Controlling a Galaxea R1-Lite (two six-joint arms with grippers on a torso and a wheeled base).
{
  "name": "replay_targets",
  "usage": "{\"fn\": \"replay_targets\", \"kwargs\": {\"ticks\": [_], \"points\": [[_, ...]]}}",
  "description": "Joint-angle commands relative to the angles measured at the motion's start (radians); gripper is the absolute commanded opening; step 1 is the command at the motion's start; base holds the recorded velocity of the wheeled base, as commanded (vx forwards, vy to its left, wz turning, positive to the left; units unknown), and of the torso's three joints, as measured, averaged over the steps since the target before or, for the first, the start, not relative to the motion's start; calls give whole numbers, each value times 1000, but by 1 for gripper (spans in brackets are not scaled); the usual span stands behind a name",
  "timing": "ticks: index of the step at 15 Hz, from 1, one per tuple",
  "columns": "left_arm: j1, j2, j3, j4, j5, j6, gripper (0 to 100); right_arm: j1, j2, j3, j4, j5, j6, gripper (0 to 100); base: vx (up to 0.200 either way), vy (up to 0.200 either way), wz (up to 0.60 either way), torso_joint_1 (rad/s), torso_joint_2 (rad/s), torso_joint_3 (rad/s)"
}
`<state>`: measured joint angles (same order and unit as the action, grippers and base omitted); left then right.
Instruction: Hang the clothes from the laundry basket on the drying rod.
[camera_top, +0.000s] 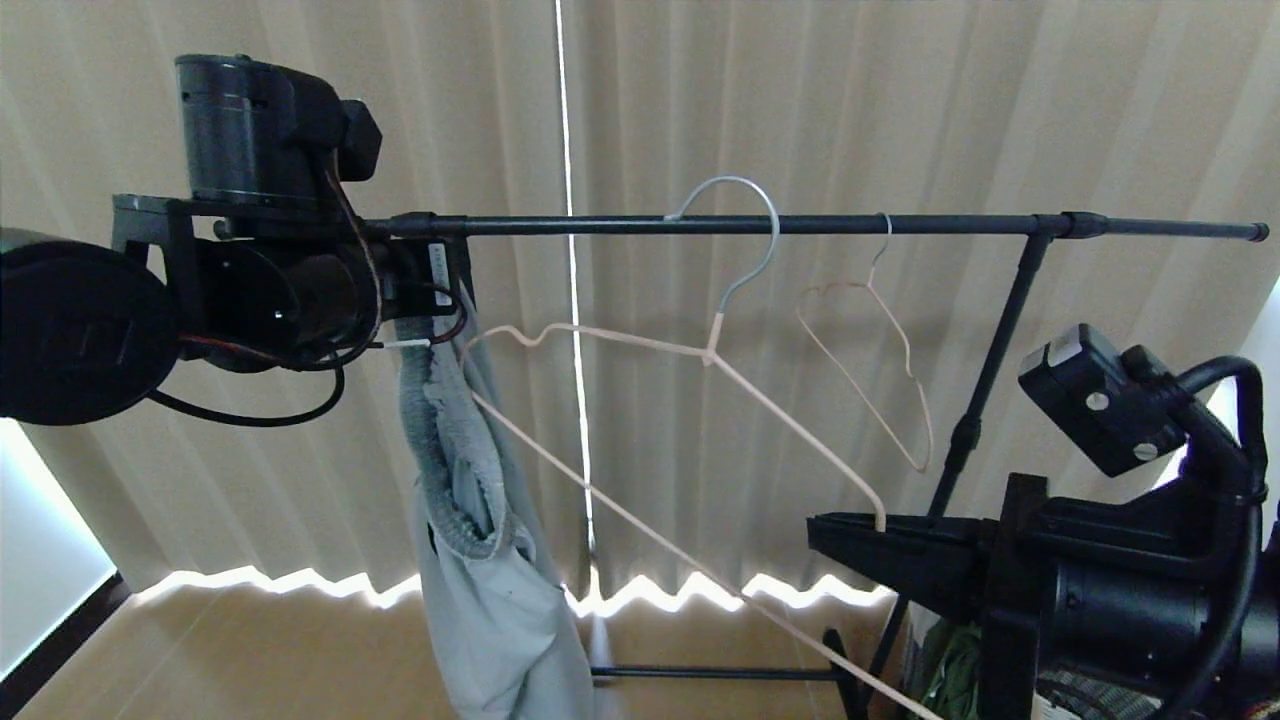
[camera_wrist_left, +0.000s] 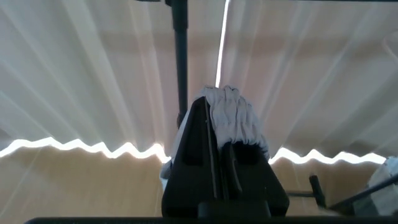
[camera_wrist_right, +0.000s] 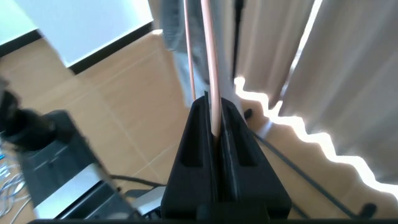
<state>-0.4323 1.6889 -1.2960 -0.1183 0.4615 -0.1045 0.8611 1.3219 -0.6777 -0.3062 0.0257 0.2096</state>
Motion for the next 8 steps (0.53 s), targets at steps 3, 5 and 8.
{"fn": "replay_targets", "kwargs": {"ticks": [3, 5, 8], "points": [[0, 15, -9, 5, 9, 6, 0, 21, -6, 1, -2, 0, 1, 0, 0, 0, 0, 0, 0, 0], [26, 21, -13, -4, 40, 72, 0, 41, -29, 4, -1, 0, 1, 0, 0, 0, 0, 0, 0, 0], [23, 26, -11, -3, 48, 77, 0, 46, -29, 10, -2, 0, 1, 0, 0, 0, 0, 0, 0, 0]]}}
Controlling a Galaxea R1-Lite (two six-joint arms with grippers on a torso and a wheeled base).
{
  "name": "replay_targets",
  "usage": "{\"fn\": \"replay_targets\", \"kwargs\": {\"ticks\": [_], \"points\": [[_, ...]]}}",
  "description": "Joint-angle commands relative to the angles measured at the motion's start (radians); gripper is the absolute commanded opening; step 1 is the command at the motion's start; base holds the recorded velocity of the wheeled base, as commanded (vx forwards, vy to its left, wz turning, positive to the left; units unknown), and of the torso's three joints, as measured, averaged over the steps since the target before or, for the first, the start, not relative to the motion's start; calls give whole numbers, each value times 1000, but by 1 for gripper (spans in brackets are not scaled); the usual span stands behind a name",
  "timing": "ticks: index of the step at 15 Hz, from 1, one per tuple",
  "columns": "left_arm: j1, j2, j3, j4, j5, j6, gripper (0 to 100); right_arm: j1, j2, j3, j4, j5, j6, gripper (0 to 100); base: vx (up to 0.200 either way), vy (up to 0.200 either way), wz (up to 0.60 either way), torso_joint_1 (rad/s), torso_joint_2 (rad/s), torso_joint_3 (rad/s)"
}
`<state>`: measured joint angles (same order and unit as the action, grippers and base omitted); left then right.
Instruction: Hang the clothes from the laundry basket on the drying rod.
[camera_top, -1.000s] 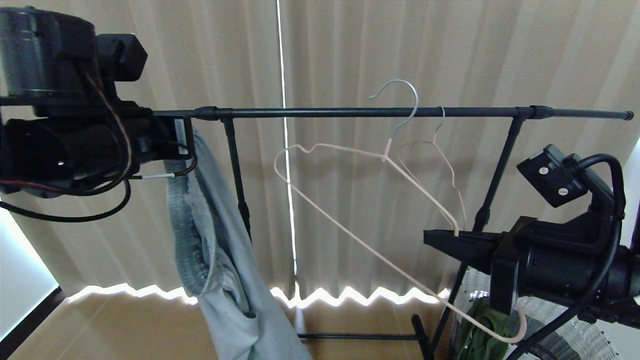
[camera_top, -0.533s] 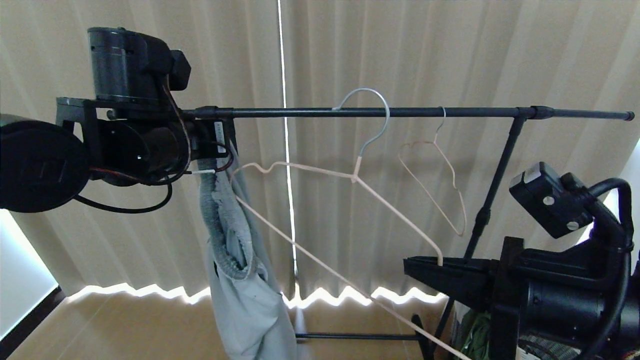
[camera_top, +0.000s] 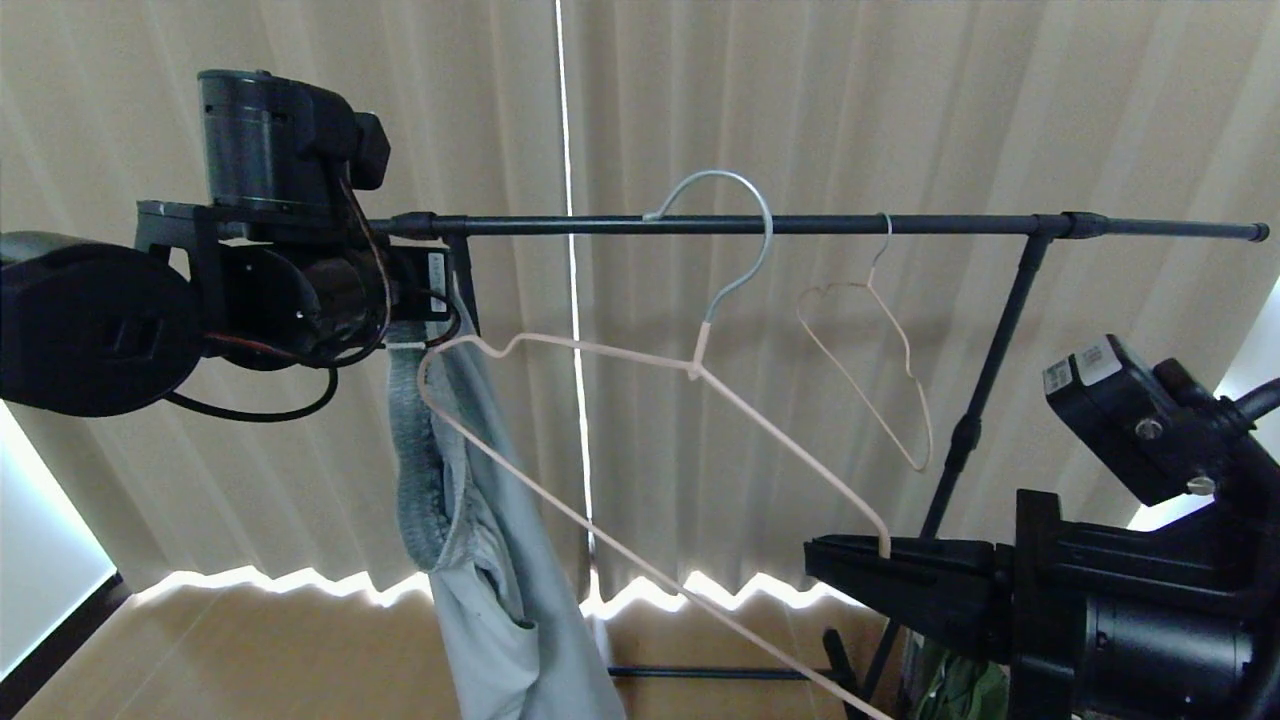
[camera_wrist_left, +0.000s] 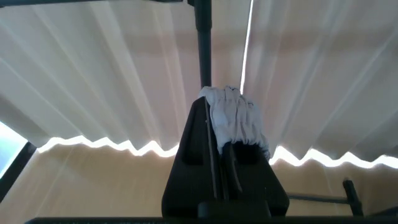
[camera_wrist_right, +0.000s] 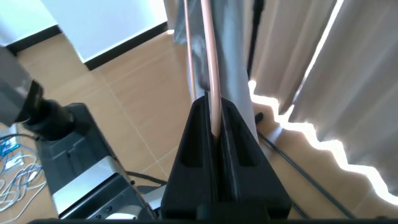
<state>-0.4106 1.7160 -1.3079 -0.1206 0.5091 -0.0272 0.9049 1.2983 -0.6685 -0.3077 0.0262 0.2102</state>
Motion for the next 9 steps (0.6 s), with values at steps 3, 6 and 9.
{"fn": "replay_targets", "kwargs": {"ticks": [3, 6, 9], "points": [[-20, 1, -8, -1, 2, 1, 0, 2, 30, -6, -8, 0, -2, 0, 0, 0, 0, 0, 0, 0], [-36, -9, -13, 10, 20, 23, 0, -4, 98, -37, -5, -11, 0, 0, 0, 0, 0, 0, 0, 0], [-37, -10, -16, 7, 75, 82, 0, -14, 184, -112, 1, -51, 1, 0, 0, 0, 0, 0, 0, 0]]}}
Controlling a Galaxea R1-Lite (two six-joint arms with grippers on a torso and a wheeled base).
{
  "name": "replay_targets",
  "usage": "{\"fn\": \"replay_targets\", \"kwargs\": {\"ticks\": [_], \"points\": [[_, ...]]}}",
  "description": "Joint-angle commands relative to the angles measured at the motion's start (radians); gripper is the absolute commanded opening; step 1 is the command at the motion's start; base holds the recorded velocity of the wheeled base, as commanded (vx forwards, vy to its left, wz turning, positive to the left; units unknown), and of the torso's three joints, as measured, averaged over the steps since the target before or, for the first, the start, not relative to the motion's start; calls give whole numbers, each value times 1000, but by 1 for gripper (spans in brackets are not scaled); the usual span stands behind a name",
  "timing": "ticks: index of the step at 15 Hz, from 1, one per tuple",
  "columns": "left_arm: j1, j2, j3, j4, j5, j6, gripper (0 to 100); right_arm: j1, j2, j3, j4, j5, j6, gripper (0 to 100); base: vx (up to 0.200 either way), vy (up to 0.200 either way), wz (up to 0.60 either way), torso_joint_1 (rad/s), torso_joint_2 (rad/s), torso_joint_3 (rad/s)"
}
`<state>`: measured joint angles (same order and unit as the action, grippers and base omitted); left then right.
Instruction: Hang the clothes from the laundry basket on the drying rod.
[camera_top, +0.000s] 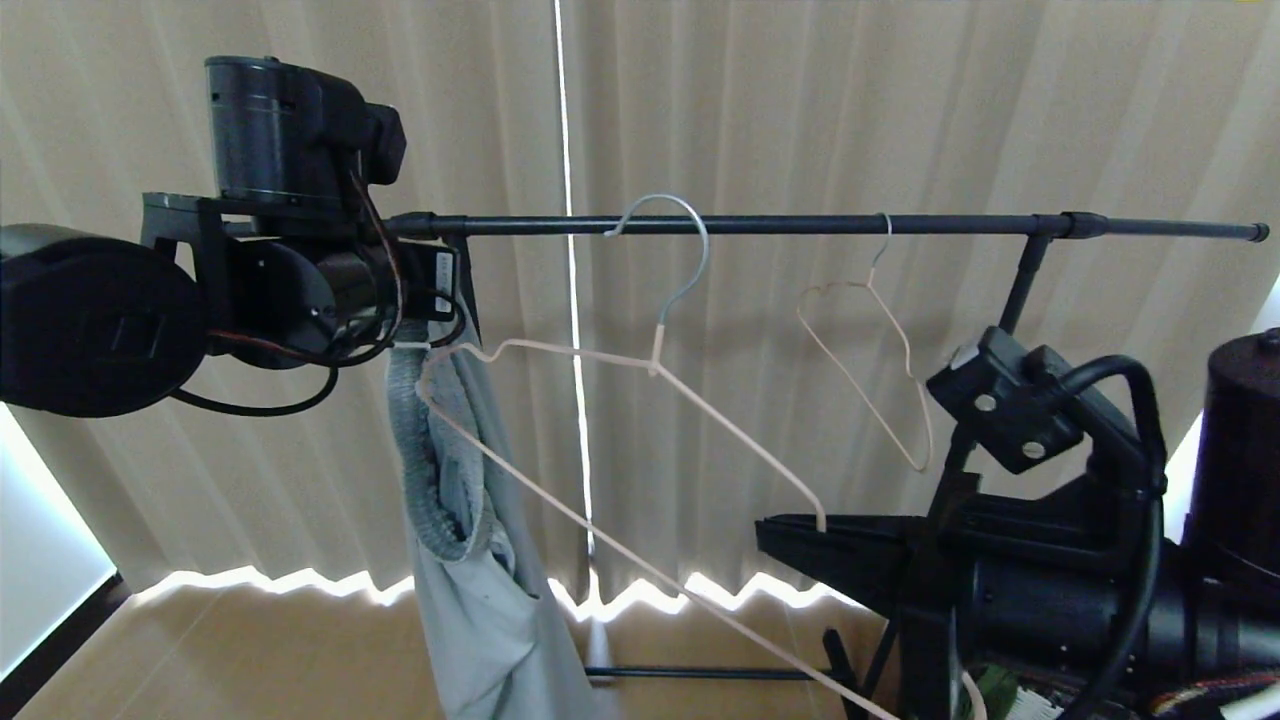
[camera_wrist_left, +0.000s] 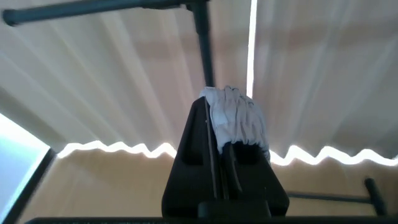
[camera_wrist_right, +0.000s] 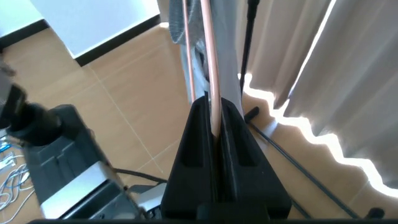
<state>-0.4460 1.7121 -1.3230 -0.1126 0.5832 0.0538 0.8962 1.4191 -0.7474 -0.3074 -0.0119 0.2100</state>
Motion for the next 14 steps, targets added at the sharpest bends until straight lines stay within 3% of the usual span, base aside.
{"fn": "replay_targets", "kwargs": {"ticks": [1, 6, 14], "points": [[-2, -6, -2, 1, 3, 4, 0, -5, 90, -55, -4, -34, 3, 0, 0, 0, 0, 0, 0, 0], [3, -8, 14, 1, 52, 3, 0, -5, 139, -112, -15, -66, 120, 0, 0, 0, 0, 0, 0, 0], [-2, -20, 25, -1, 52, -2, 0, 26, 153, -89, -136, -60, 115, 0, 0, 0, 0, 0, 0, 0]]}}
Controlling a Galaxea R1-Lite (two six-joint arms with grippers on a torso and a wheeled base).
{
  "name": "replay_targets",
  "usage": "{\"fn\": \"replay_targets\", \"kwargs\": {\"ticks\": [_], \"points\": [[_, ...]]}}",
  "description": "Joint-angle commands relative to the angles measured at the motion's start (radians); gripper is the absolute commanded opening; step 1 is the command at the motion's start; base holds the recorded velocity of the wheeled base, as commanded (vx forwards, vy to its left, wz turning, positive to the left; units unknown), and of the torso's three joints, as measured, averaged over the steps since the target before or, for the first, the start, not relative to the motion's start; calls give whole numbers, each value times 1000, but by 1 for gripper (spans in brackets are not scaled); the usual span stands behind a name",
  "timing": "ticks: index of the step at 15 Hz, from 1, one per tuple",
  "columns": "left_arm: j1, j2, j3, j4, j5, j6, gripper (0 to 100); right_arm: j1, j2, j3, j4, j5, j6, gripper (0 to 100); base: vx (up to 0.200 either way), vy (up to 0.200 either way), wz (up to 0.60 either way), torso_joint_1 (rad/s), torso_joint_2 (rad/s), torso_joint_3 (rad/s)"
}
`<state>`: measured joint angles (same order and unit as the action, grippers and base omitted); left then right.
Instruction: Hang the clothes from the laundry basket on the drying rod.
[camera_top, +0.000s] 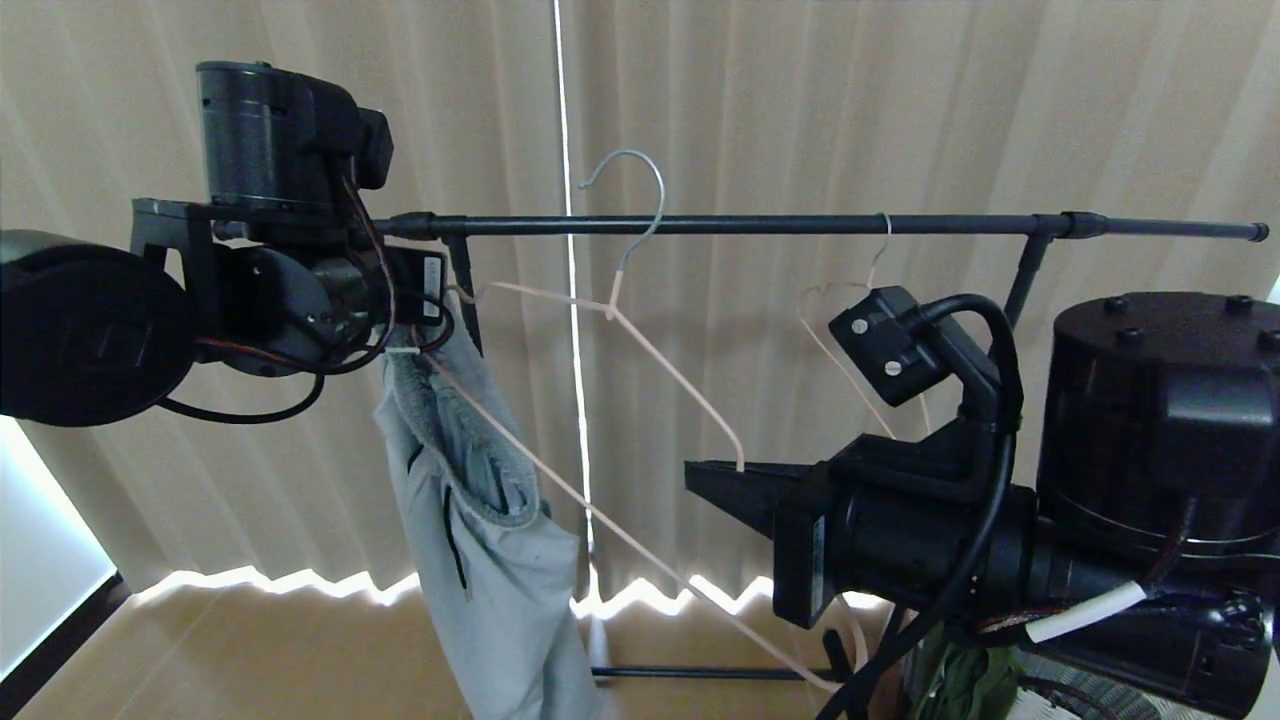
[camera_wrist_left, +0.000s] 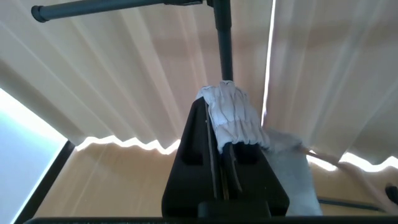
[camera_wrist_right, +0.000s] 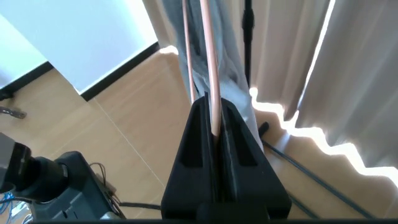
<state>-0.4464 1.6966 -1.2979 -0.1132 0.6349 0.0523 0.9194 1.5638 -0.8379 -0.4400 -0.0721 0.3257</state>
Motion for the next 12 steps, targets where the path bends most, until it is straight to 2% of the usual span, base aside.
{"fn": "replay_targets", "kwargs": {"ticks": [1, 7, 12], "points": [[-3, -8, 0, 0, 0, 0, 0, 3, 21, 2, -3, -2, -2, 0, 0, 0, 0, 0, 0, 0], [-37, -57, 25, 3, 0, 6, 0, 3, 114, -53, -5, -8, -2, 0, 0, 0, 0, 0, 0, 0], [-60, -97, 51, 21, 0, 4, 0, 1, 243, -182, -5, -9, -1, 0, 0, 0, 0, 0, 0, 0]]}}
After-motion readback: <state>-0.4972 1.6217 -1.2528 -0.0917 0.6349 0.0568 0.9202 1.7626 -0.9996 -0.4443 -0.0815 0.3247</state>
